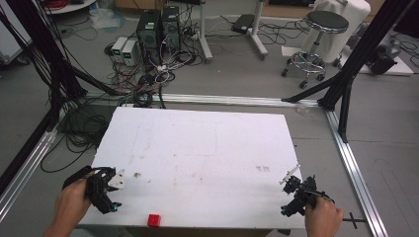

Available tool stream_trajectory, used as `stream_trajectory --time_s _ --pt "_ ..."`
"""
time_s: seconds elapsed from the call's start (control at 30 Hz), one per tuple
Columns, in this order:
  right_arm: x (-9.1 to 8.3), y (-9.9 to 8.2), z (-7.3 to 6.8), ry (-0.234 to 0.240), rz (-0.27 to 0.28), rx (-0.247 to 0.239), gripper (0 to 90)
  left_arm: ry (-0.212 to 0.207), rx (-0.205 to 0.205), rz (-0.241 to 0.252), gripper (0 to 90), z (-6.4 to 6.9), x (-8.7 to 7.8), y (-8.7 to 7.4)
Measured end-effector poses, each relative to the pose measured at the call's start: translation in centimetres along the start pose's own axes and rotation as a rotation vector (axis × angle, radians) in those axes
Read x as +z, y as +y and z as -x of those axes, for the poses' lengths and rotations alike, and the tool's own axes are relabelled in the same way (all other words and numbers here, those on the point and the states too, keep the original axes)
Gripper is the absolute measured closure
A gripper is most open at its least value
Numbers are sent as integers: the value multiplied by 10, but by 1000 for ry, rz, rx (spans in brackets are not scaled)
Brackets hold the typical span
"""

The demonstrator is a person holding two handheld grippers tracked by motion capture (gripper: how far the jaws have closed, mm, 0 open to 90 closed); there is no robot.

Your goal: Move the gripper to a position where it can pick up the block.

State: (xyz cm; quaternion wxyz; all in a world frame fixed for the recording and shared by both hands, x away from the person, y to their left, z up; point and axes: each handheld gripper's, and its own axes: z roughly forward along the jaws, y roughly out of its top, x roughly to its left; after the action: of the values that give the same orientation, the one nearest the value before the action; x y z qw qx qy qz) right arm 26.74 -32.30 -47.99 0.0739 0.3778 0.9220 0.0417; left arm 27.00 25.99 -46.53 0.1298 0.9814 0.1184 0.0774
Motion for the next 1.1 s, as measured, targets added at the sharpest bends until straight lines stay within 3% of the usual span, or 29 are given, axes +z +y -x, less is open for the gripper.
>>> stream_trajectory --time_s 0.23,0.5,0.73,1.1 --pt "0 1 0 2 3 1 16 -27 75 -34 196 10 1 13" --pt "0 1 -1 4 2 3 16 13 119 -62 194 21 -8 28" --pt "0 1 -1 6 6 3 16 11 162 -84 193 30 -15 44" --pt "0 0 0 8 10 -3 16 -40 229 -118 194 44 -10 66"
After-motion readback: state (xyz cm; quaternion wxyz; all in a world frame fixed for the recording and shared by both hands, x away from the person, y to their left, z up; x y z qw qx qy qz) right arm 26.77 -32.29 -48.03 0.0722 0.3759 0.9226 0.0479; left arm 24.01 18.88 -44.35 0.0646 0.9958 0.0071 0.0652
